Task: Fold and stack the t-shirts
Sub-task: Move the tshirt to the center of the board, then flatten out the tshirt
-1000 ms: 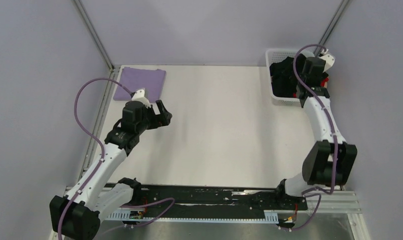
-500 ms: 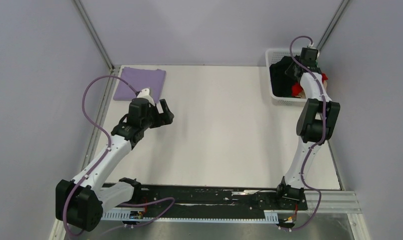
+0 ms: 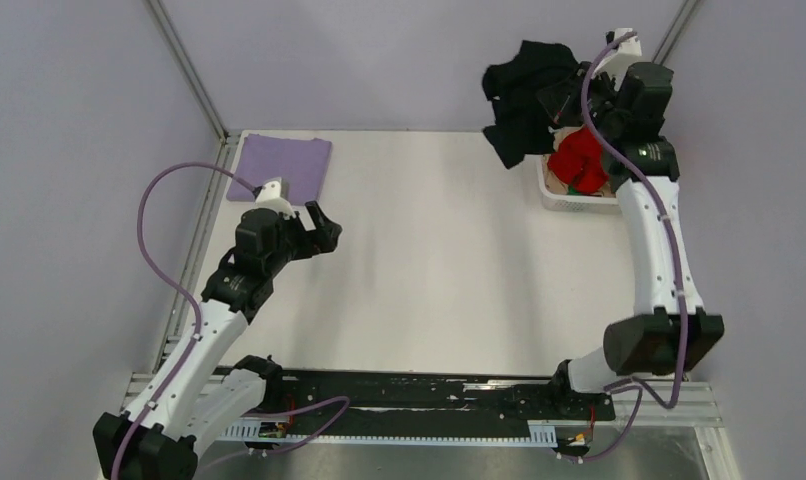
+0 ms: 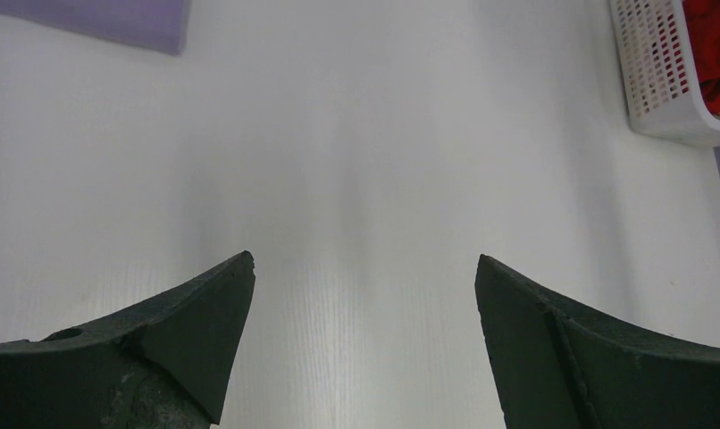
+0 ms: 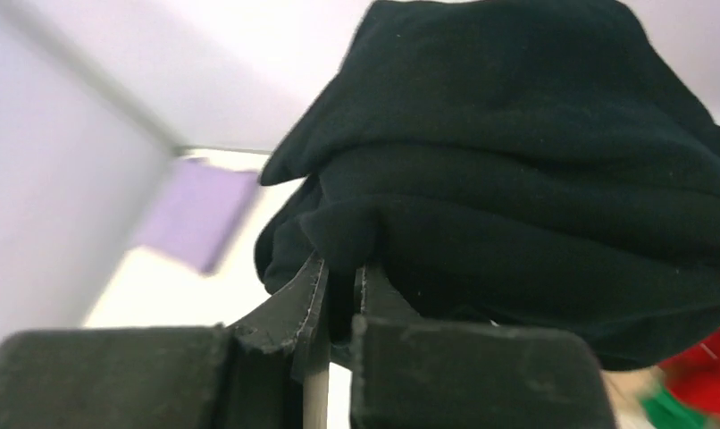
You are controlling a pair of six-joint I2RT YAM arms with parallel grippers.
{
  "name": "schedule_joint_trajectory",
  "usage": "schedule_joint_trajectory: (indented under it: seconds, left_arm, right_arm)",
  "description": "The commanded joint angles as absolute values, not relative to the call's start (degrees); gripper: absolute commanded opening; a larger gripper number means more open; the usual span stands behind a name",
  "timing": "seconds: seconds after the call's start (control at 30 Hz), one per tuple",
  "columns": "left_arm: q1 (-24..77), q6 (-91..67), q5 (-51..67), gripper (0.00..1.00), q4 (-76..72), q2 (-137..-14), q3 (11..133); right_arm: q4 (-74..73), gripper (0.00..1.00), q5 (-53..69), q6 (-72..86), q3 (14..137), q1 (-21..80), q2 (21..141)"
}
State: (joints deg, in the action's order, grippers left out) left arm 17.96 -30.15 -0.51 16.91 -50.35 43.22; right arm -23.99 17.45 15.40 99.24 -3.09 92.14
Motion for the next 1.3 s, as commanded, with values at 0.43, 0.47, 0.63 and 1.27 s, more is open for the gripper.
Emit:
schedule_joint_trajectory:
  seconds: [0.43,0.47,0.63,1.27]
  left_arm:
    - [17.93,-32.53,-3.37,1.00,24.81,-37.19,40.71]
    - [17.89,-32.70,-3.53,1.00,25.54,-36.98,40.66]
    - [17.93,-33.80,-2.03,1.00,25.92,-38.75,40.35]
    - [18.06,-33.87,11.81,1.00,16.45,-76.81,49.83]
  right_arm:
    - [-12.11,0.07,38.98,24.71,62.55,9.87,68.94]
    - [-12.59,0.20,38.70,24.06,59.15,9.85,69.28]
    - [-21.73,0.93,22.56,21.95,51.48,9.87,69.32]
    - [-31.30,1.00,-5.21,33.36,42.92,4.38,56.33]
